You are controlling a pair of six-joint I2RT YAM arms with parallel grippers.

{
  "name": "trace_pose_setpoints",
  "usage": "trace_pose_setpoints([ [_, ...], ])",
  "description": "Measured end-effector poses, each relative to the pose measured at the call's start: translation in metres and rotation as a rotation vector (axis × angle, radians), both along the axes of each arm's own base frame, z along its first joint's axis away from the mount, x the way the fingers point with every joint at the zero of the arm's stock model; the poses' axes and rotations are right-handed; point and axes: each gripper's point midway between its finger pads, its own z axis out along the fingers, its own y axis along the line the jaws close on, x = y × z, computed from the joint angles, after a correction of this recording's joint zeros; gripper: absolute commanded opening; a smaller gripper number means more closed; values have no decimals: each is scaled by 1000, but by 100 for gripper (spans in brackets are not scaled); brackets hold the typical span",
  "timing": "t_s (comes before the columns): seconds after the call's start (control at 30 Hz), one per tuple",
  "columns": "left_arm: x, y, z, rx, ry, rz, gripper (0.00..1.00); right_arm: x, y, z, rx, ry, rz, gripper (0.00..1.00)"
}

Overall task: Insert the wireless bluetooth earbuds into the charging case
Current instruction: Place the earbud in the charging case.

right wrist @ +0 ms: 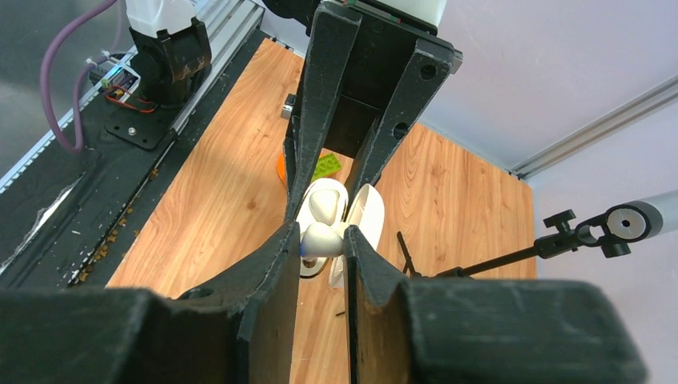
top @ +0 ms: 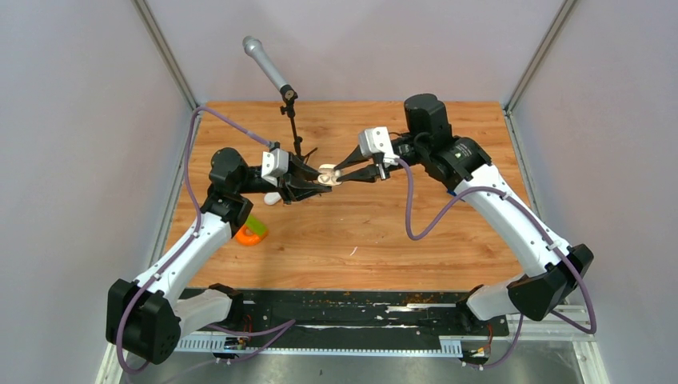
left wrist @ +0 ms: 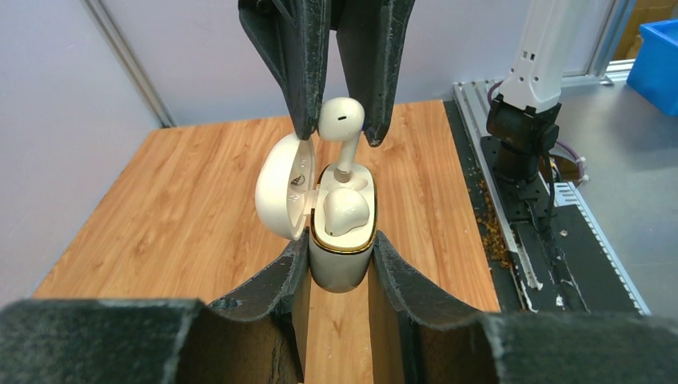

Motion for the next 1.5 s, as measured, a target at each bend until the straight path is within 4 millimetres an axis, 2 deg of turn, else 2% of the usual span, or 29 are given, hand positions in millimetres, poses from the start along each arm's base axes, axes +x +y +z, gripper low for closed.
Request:
trace_pose_setpoints([
  [0.83, 1, 0, -6, 0, 79, 14, 6, 1, 2, -8, -28, -84, 26, 7],
  [1.5, 6, -2, -6, -12, 114, 26, 6, 2, -1, -5, -45, -116, 19, 5],
])
